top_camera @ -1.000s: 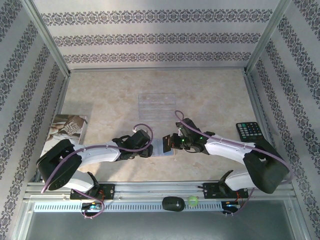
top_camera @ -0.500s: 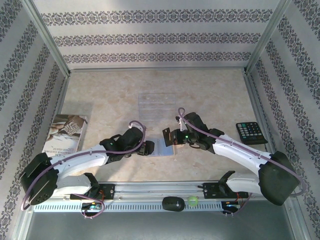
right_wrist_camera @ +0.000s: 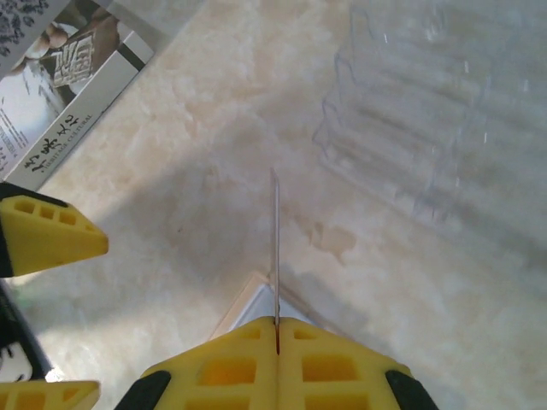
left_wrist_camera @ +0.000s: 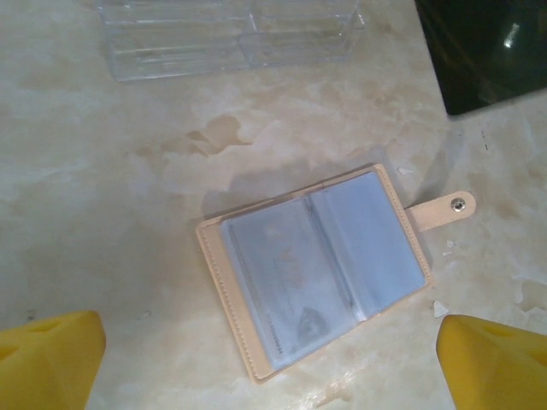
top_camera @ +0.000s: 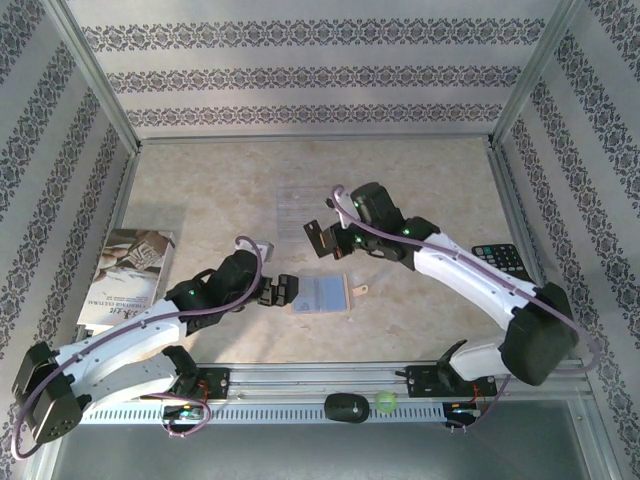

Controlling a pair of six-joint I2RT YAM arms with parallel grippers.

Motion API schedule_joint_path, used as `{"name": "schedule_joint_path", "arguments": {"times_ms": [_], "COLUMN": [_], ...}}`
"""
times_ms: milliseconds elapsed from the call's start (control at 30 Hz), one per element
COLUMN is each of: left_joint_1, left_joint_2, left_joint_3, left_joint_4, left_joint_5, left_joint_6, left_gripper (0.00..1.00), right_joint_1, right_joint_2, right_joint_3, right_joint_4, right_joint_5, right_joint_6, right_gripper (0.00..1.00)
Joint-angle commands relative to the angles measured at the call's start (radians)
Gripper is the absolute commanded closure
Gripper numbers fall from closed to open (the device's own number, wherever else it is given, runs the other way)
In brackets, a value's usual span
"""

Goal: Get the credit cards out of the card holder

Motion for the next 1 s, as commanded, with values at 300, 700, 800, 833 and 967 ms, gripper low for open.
{"name": "schedule_joint_path", "arguments": {"times_ms": [300,700,800,833,967], "left_joint_1": [0.082,0.173,0.188,0.191,0.197], "left_joint_2": [-0.121,-0.132,-0.130,-0.130,-0.131], "left_joint_3": [0.142,0.170,0.177,0.179,0.182], "left_joint_4": [-0.321,-0.392,-0.401,-0.403,-0.420], "left_joint_5": [-0.177,-0.234,-0.239,-0.239,-0.253], "left_joint_6": [0.026,0.019,0.021,0.022,0.023], "left_gripper": [0.00,0.00,0.00,0.00,0.00], "right_joint_1": [-0.017,-0.015,-0.012,-0.010,-0.005], "right_joint_2": [0.346,0.616,0.660,0.670,0.697], "right_joint_3": [0.537,0.838,0.882,0.892,0.905], "right_joint_4": [-0.366,-0.512,-0.536,-0.539,-0.538], "right_joint_5": [0.048,0.038,0.059,0.066,0.110], "right_joint_6": [-0.518,-0.799,-0.848,-0.864,-0.931], "right_gripper": [1.00,1.00,1.00,1.00,1.00]}}
